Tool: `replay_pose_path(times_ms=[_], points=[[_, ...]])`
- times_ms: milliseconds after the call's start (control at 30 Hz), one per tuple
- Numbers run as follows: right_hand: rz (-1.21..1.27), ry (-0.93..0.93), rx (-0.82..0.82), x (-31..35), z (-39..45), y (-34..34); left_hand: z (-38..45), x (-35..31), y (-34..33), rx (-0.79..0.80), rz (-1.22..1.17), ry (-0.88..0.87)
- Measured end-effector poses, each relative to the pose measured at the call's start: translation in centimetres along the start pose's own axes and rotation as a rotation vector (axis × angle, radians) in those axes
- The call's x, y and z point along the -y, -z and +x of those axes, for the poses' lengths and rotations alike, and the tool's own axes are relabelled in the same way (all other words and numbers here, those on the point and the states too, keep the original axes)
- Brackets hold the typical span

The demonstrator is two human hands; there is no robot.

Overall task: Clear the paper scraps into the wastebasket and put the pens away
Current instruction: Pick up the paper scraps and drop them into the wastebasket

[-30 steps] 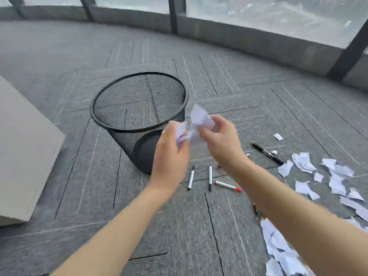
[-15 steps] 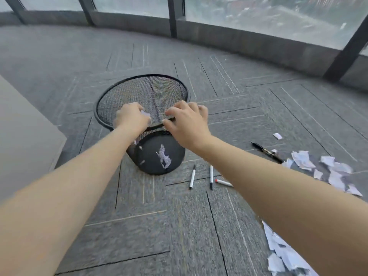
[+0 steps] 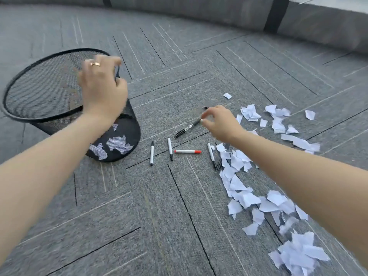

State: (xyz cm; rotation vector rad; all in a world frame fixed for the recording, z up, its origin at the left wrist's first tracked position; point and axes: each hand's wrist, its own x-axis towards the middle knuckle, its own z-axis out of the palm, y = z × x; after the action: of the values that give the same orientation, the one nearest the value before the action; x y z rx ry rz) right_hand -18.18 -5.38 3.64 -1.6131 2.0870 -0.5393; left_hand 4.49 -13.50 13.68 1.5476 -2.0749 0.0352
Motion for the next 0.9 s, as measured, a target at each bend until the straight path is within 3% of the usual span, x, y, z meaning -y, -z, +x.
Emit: replay_pose_path(times_ms=[67,133,233,333,400,467,567,733,833,900], points=[[-0.033,-0.121,0.071,-3.3,-1.8,-0.4,-2.1,-4.8,-3.2,0.154,-0.103,-0.254],[-0.065,-0.244,0.140,-6.5,-4.0,-0.8,-5.3,-8.9,-7.1,0.416,-0.127,-0.405],[-0.112,-0.386,0.190,-10.5,-7.7,-1.5,-11.6,-13.0,-12.1,0.769,0.021,-0.596],[-0.115,-0.442,0.227,-13.1,-11.6,-2.8,-17.7,-14.3,-14.8,0.977,0.215,-0.917],[-0.111,-0.453,0.245,-14.4,-13.8,-4.0,-20.5,-14.4,-15.5,1.078,0.268,-0.961],[-0.069,-0.473,0.244,-15.1,-15.6,-5.1,-22.2,-14.4,-16.0,1.159,0.294,-0.873],[-0.005,-0.475,0.204,-15.6,-17.3,-6.2,-22.8,-13.9,-17.1,1.141,0.279,-0.667],[-0.012,-0.366,0.090,-15.6,-18.4,-7.0,-21.7,-13.8,-18.8,0.992,0.180,-0.606],[-0.128,-0.214,0.091,-15.3,-18.0,-7.5,-20.8,-14.9,-19.0,0.959,0.217,-0.734],[-0.177,-0.142,0.080,-15.0,-17.5,-7.8,-19.4,-15.7,-19.1,0.849,0.258,-1.006]])
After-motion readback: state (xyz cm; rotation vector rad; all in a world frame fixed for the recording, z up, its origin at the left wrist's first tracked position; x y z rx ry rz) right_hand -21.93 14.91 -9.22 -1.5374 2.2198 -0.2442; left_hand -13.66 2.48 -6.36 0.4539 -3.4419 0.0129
